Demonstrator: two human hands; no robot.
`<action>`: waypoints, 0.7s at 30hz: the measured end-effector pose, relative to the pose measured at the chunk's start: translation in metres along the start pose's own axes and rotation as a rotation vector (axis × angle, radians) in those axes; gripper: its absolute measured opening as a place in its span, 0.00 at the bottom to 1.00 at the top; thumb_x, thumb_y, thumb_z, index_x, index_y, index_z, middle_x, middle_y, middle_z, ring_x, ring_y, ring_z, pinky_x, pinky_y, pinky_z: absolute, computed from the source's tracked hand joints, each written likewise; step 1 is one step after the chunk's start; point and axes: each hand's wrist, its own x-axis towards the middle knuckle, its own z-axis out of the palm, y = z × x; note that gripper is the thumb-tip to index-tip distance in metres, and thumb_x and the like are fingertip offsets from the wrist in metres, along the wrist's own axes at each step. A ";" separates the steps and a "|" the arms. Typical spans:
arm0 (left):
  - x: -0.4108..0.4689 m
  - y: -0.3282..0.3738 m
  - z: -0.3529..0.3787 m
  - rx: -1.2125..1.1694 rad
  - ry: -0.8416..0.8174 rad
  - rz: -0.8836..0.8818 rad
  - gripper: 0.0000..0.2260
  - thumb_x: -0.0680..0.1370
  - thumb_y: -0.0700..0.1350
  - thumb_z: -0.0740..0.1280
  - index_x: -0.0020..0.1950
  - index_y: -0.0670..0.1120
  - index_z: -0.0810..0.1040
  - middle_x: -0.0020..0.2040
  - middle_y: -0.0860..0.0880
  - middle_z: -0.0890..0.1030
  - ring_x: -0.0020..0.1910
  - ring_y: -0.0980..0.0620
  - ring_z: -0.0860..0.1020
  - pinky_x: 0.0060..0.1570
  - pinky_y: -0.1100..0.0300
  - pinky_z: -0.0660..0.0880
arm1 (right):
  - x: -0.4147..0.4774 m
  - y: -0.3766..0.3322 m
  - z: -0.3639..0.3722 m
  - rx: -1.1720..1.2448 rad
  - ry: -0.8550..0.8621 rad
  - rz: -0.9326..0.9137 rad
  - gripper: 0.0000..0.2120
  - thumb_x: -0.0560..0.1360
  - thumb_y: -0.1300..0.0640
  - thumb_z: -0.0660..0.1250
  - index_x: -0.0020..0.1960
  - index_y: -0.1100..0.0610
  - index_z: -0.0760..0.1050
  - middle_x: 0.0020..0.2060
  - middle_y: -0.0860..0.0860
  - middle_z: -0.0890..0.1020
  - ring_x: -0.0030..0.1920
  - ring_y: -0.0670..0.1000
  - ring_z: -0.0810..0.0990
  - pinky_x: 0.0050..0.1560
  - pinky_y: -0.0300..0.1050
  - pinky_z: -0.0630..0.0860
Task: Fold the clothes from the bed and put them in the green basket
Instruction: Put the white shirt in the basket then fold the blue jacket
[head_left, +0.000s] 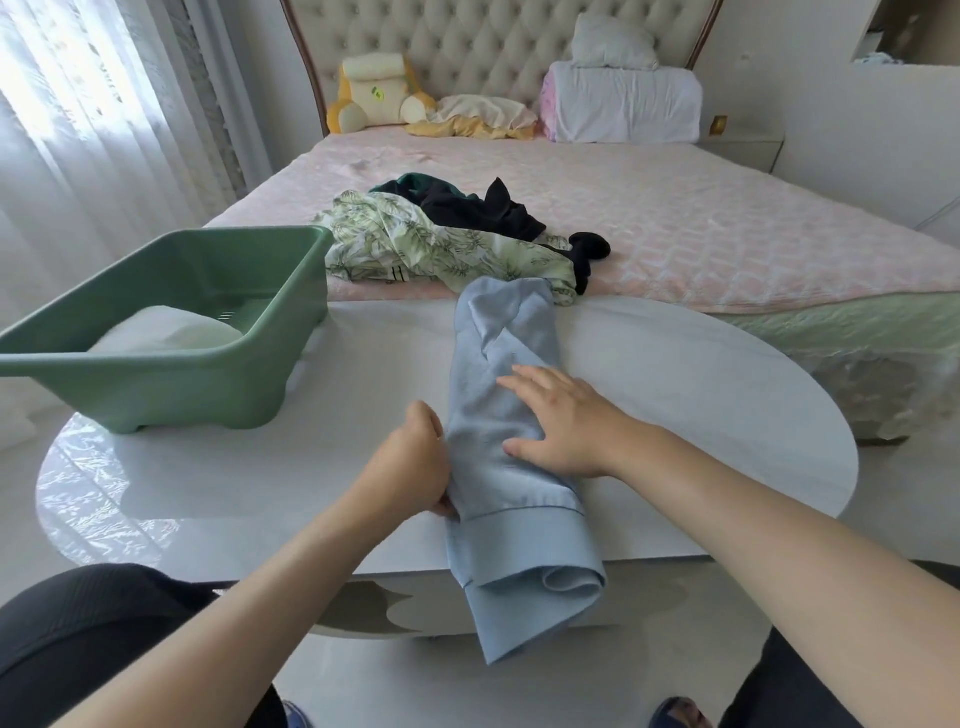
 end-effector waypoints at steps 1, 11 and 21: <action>0.002 -0.005 -0.004 0.226 -0.019 0.029 0.10 0.76 0.34 0.61 0.53 0.43 0.64 0.37 0.41 0.79 0.37 0.39 0.82 0.38 0.47 0.79 | -0.001 -0.002 0.002 -0.025 -0.048 0.000 0.41 0.77 0.37 0.64 0.82 0.49 0.51 0.81 0.52 0.50 0.81 0.51 0.48 0.79 0.50 0.49; 0.032 0.032 -0.029 0.781 -0.145 0.173 0.09 0.79 0.57 0.62 0.51 0.53 0.77 0.49 0.54 0.77 0.49 0.48 0.77 0.50 0.56 0.73 | 0.025 -0.003 -0.005 -0.046 -0.034 0.034 0.22 0.78 0.35 0.60 0.65 0.46 0.75 0.65 0.52 0.72 0.69 0.53 0.68 0.70 0.53 0.62; 0.167 0.048 -0.012 0.084 0.138 0.028 0.20 0.79 0.55 0.59 0.51 0.38 0.78 0.50 0.39 0.82 0.48 0.40 0.79 0.42 0.55 0.70 | 0.094 0.044 -0.011 0.036 0.045 0.181 0.39 0.72 0.39 0.71 0.78 0.48 0.60 0.76 0.50 0.62 0.75 0.56 0.62 0.72 0.55 0.63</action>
